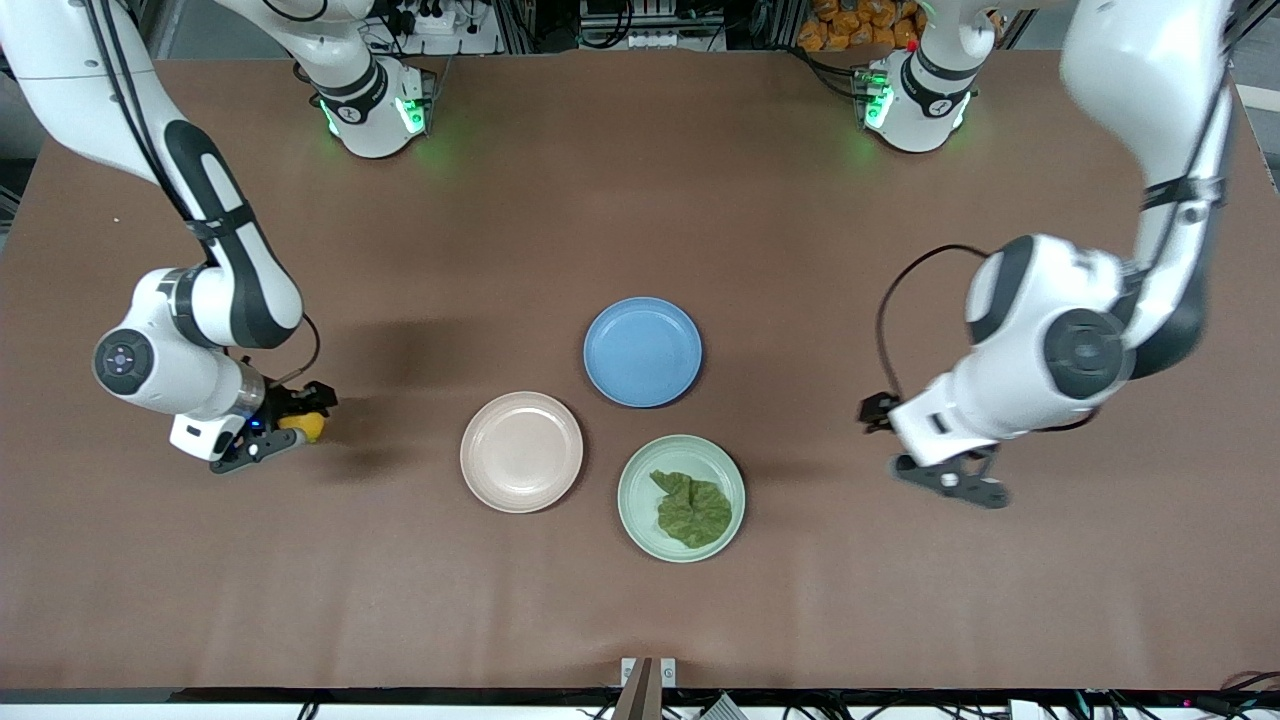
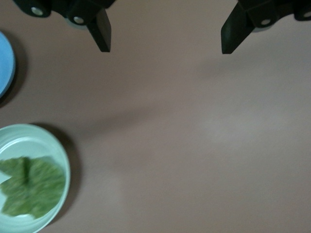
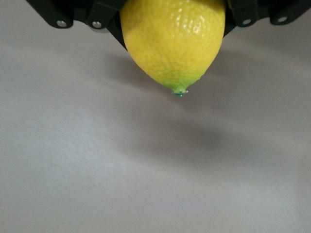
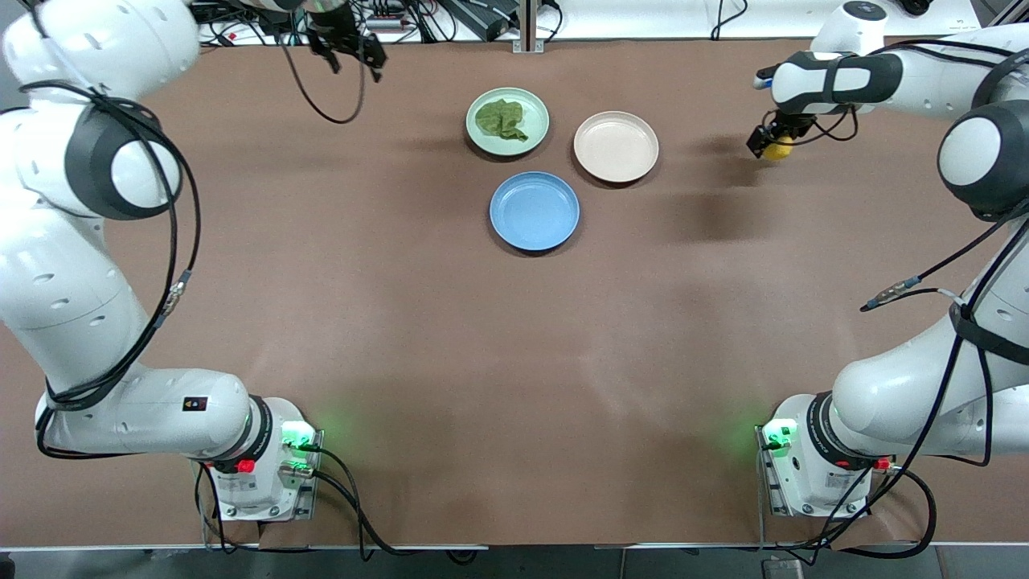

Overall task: Place lemon and lettuce in plates
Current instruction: 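Lift the lemon with the right gripper while the left gripper withdraws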

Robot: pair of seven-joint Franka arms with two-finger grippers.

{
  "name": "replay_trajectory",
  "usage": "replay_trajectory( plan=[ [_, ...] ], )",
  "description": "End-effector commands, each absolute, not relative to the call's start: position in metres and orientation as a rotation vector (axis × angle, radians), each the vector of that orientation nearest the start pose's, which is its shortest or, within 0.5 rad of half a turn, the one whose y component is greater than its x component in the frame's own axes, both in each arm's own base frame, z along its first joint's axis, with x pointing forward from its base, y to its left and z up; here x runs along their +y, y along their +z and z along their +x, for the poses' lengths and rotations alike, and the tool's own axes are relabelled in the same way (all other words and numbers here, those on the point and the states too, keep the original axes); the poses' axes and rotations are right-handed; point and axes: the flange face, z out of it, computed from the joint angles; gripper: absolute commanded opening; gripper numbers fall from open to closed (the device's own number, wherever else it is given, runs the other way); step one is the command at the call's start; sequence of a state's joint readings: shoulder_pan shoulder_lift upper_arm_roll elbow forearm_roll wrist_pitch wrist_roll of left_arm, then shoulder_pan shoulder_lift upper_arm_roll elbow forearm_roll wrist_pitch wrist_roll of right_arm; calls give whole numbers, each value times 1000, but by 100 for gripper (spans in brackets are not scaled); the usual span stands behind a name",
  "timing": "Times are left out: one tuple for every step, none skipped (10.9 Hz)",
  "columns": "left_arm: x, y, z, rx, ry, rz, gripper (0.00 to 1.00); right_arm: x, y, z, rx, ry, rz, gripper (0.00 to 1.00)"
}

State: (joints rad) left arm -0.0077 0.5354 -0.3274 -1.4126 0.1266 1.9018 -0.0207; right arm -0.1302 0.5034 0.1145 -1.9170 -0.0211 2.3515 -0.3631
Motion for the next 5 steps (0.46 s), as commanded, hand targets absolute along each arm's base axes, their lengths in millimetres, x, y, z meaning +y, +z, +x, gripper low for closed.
replay_trajectory(
  plan=[
    [-129,449,656,385,113,-3137,100,29,229,642,-347,68,-3073,40],
    [-110,464,652,338,92,-3141,100,39,229,648,-307,74,-3077,40],
    [-108,478,644,316,67,-3135,100,45,232,653,-277,73,-3080,40],
    [-105,496,638,292,42,-3125,100,49,236,656,-237,70,-3084,40],
    [-99,512,632,272,30,-3114,100,62,241,659,-210,52,-3080,40]
  ],
)
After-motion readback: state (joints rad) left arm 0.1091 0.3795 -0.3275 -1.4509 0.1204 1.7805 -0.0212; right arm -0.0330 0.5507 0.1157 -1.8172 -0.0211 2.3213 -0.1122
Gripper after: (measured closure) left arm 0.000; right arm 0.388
